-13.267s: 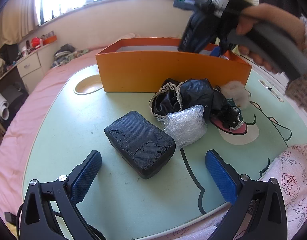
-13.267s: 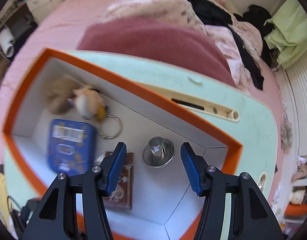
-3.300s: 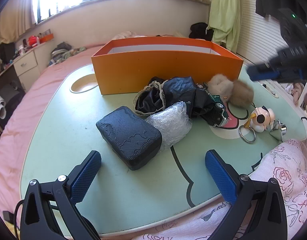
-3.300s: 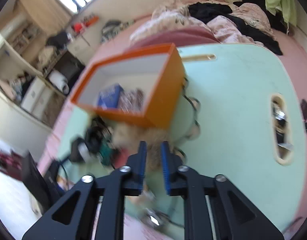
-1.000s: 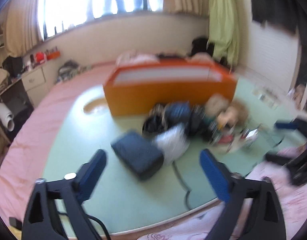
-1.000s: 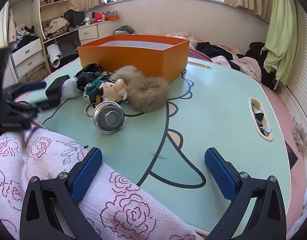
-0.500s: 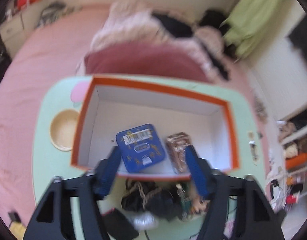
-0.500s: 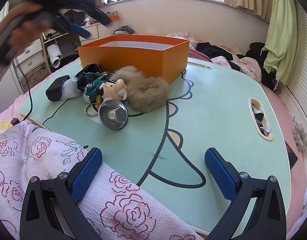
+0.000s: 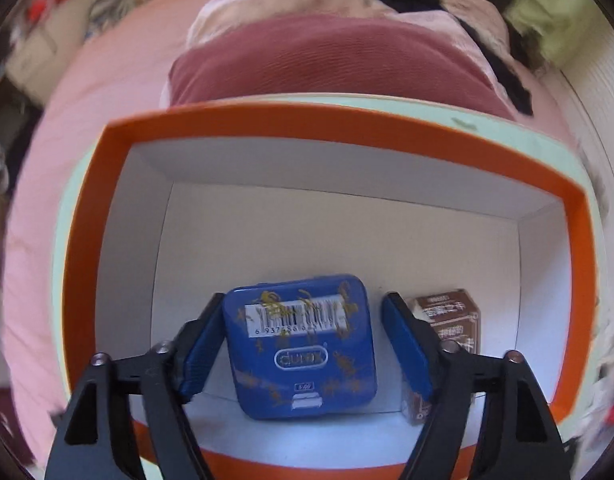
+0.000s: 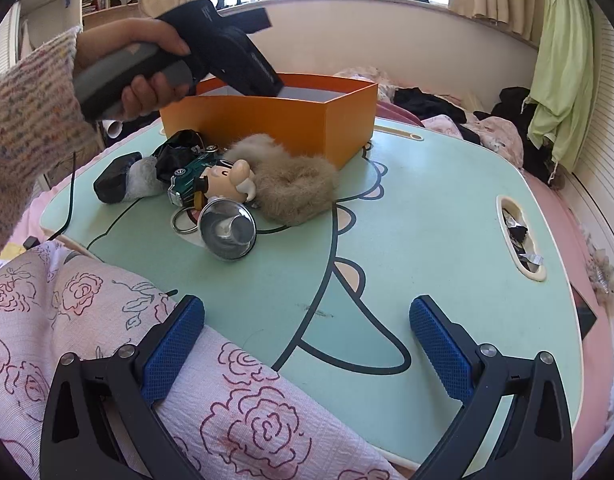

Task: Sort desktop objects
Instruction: 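Reach into the box and grasp the blue Durex tin with the left gripper, then lift the blue tin out and set it beside the black case, open left gripper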

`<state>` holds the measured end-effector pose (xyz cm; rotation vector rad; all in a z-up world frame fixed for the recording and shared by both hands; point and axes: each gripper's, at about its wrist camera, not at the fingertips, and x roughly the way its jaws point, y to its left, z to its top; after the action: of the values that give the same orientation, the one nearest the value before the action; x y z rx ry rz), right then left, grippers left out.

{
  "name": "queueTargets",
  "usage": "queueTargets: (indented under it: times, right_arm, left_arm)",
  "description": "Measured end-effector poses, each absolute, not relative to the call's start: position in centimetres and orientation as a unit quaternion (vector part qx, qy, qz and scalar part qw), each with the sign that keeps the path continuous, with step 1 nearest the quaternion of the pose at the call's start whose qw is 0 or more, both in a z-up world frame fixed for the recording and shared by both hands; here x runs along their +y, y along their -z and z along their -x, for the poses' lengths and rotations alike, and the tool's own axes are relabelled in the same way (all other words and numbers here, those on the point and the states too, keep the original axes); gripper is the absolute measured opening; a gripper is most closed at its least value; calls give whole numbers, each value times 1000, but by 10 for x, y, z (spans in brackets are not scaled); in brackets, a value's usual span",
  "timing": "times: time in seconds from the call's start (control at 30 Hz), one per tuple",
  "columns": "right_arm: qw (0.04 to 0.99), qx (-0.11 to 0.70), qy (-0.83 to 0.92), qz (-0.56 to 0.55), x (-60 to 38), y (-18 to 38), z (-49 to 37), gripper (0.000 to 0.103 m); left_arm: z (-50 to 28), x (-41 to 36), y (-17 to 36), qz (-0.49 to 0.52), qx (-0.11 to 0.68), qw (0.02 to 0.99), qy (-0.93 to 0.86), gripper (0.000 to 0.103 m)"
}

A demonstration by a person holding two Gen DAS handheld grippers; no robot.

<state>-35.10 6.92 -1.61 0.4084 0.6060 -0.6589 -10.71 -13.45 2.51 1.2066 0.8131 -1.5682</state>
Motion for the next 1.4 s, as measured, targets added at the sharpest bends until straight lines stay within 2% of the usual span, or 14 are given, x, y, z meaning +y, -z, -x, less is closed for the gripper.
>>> queueTargets:
  times: [0.2, 0.33, 0.53, 0.6, 0.77, 1.0, 1.1, 1.23, 1.33, 1.37, 1.4]
  right_arm:
    - [882, 291, 314, -195, 70, 16, 351, 102]
    - [883, 291, 313, -195, 70, 16, 351, 102]
    - [884, 291, 311, -194, 69, 16, 351, 102]
    - [886, 293, 304, -192, 69, 17, 351, 102]
    - [887, 293, 301, -191, 69, 17, 350, 102]
    - [889, 294, 295, -189, 69, 18, 350, 102]
    - [890, 295, 293, -188, 69, 18, 350, 102]
    - [890, 294, 293, -188, 69, 18, 349, 102]
    - [890, 295, 293, -188, 69, 18, 349, 102]
    - [890, 295, 293, -188, 69, 18, 349, 102]
    - [890, 295, 294, -188, 69, 18, 349, 102]
  left_arm:
    - [100, -127, -45, -468, 340, 463, 671, 65]
    - [94, -111, -90, -412, 336, 447, 719, 65]
    - [73, -36, -144, -347, 290, 394, 800, 65]
    - [63, -14, -138, -349, 287, 380, 807, 65]
    - [56, 34, -85, -387, 243, 362, 812, 65]
    - [67, 56, -35, -448, 200, 346, 799, 65]
    - [73, 54, -27, -459, 184, 356, 793, 66]
    - [66, 63, -47, -402, 152, 384, 818, 67]
    - [48, 84, -66, -353, 132, 404, 834, 86]
    - [40, 93, -69, -340, 123, 413, 835, 97]
    - [33, 101, -68, -335, 114, 422, 835, 103]
